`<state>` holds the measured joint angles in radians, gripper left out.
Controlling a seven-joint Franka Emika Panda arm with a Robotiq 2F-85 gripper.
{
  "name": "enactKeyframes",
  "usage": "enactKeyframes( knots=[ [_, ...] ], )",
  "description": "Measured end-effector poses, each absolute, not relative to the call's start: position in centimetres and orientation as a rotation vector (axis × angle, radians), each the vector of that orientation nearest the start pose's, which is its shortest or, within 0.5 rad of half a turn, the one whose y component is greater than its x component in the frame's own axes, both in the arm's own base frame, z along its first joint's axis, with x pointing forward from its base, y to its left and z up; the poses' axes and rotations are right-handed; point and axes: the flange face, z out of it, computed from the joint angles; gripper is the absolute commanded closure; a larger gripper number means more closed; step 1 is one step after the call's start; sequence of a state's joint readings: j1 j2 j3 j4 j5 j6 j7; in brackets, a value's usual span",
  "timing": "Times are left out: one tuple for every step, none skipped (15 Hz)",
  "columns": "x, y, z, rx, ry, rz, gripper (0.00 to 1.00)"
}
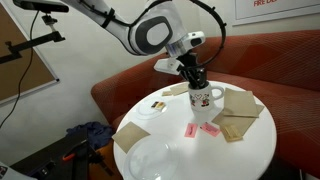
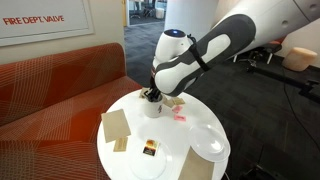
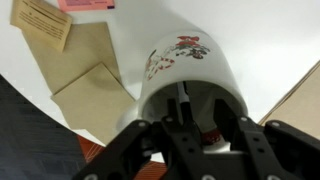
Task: Move the mug forward, put the marker in the mug then take it out and put it back on the table
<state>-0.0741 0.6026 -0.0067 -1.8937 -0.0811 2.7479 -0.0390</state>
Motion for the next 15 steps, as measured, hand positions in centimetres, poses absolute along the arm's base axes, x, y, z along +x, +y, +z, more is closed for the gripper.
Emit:
enactKeyframes(
  knots=[
    [65.4,-5.0,20.7,-3.176,-0.049,-0.397,0.84],
    [65.4,-5.0,20.7,-3.176,-0.048,-0.396,0.86],
    [65.5,-5.0,20.6,-3.176,-0.048,-0.395,0.92],
    [65.5,-5.0,20.6,-3.176,-0.048,-0.395,1.00],
    [65.5,-5.0,20.5,-3.176,-0.049,-0.395,1.00],
    [65.6,-5.0,20.5,-3.176,-0.049,-0.395,1.00],
    [65.6,-5.0,20.5,-3.176,-0.049,-0.396,1.00],
    [65.6,-5.0,20.5,-3.176,-0.049,-0.398,1.00],
    [65.6,-5.0,20.5,-3.176,-0.049,-0.398,1.00],
    [65.6,-5.0,20.5,-3.176,-0.049,-0.399,1.00],
    [65.7,-5.0,20.6,-3.175,-0.050,-0.400,1.00],
    [65.7,-4.9,20.7,-3.175,-0.052,-0.405,1.00],
    [65.7,-4.8,20.9,-3.175,-0.056,-0.411,1.00],
    [65.8,-4.7,21.3,-3.174,-0.061,-0.425,1.00],
    [65.8,-4.5,21.9,-3.172,-0.068,-0.445,1.00]
  ],
)
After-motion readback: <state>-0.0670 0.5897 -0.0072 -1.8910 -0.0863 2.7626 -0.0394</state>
